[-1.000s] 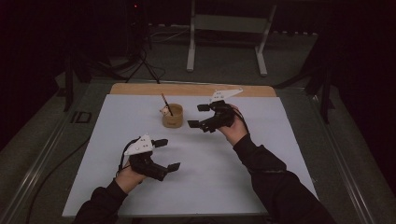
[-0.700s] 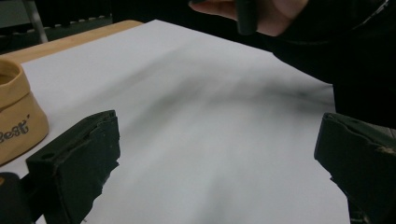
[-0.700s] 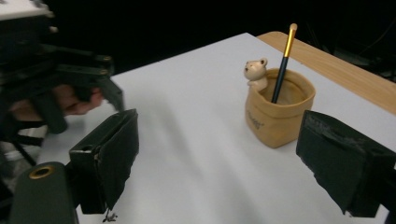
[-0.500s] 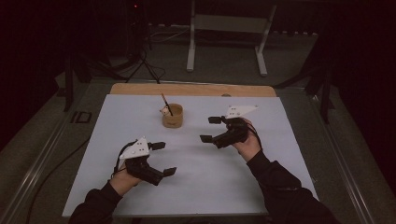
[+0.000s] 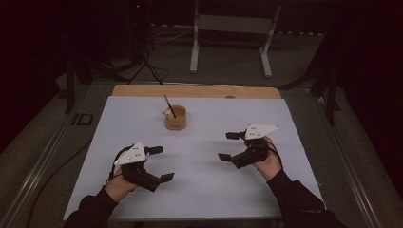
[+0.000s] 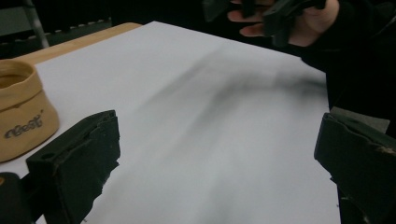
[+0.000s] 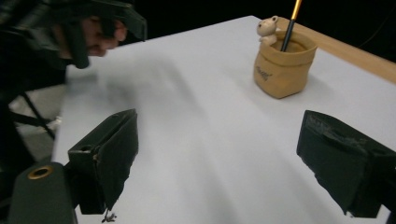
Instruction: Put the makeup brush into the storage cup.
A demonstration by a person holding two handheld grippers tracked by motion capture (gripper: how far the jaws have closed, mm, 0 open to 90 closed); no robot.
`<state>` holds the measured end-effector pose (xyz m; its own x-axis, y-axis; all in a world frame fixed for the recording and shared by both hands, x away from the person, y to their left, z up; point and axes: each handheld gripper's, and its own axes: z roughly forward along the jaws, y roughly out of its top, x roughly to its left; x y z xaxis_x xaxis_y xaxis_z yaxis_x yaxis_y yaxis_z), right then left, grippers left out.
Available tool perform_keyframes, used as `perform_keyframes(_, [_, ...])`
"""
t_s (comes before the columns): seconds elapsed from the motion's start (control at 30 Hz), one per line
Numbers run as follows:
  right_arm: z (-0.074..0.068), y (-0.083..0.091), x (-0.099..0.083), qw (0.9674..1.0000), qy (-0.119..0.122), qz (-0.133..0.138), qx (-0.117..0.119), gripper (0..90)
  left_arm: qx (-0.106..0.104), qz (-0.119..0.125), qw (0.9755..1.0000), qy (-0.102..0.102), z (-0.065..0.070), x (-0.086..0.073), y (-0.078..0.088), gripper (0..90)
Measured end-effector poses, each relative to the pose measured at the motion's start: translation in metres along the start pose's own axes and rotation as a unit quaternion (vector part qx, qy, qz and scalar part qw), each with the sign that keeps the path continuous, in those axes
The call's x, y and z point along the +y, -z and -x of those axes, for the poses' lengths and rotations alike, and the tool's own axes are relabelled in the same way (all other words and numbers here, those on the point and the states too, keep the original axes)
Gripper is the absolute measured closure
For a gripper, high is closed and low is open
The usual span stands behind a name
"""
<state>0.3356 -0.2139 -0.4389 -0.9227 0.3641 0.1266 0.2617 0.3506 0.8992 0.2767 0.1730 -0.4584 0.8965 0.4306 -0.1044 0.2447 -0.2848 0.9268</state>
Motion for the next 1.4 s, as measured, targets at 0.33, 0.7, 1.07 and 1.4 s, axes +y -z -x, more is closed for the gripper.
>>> perform_keyframes(0.33, [-0.012,0.026,-0.025,0.9997,-0.010,0.015,-0.019,12.8,0.003,-0.009,1.0000,-0.002,0.000,-0.009,0.008,1.4])
perform_keyframes(0.7, [-0.019,0.043,-0.053,0.9996,-0.023,0.011,-0.015,12.8,0.009,-0.011,0.9999,-0.003,0.000,-0.021,0.022,1.4])
perform_keyframes(1.07, [-0.024,0.055,-0.080,0.9998,-0.004,0.002,-0.020,12.0,0.011,-0.005,0.9999,-0.005,-0.002,-0.035,0.030,1.4])
perform_keyframes(1.4, [-0.022,0.064,-0.095,0.9994,-0.009,-0.002,-0.034,11.7,0.029,-0.005,0.9994,0.018,-0.004,-0.049,0.037,1.4])
